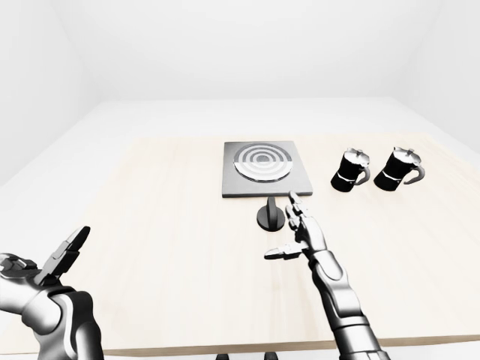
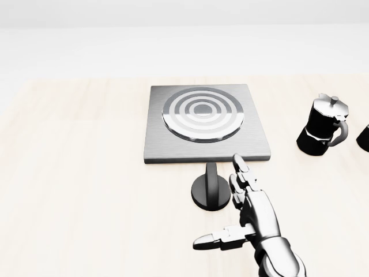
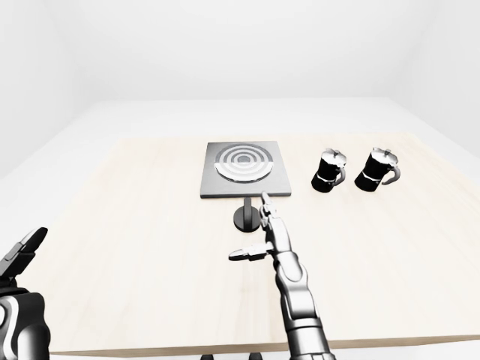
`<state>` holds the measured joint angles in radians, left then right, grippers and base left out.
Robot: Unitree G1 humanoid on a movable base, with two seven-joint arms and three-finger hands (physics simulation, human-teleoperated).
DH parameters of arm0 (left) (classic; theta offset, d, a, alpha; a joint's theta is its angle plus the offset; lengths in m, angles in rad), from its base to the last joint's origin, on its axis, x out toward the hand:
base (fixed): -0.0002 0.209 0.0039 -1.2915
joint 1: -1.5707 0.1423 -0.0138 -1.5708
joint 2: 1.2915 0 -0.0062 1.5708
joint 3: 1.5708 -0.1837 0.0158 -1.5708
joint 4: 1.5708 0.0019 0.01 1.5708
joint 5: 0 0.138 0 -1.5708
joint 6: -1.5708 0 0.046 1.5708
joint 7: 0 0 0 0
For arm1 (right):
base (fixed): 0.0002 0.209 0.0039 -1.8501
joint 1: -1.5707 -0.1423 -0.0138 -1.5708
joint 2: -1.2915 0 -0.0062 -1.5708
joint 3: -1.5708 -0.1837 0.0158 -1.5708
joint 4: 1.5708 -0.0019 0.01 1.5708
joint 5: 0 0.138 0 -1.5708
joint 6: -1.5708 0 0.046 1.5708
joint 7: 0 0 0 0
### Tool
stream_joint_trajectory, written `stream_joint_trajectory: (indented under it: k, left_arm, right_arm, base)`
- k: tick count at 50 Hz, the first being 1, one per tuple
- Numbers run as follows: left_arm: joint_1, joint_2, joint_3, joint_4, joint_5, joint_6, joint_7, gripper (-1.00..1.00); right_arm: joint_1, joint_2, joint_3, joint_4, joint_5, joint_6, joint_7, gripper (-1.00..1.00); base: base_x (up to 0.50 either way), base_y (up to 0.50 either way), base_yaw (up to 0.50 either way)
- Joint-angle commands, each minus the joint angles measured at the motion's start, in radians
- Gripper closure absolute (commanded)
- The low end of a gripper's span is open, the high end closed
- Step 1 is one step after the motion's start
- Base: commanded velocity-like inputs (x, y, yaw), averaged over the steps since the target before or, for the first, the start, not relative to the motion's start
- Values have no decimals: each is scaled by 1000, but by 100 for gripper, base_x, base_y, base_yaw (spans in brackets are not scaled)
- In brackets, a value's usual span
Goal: Turn off the stove.
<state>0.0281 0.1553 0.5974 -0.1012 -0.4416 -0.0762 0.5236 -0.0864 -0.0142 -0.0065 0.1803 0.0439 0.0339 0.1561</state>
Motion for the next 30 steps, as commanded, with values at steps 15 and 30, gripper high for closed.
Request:
stream_joint_trajectory:
  k: [15, 30]
  left_arm:
    - [-2, 2, 3, -4, -7, 11, 0, -100]
    - [0, -1, 1, 1, -7, -8, 0, -100]
  right_arm:
    - [-71, 8, 2, 171, 12, -78, 9, -100]
    - [-97, 27, 14, 201, 61, -109, 41, -100]
  base:
    - [0, 0, 0]
    - [0, 0, 0]
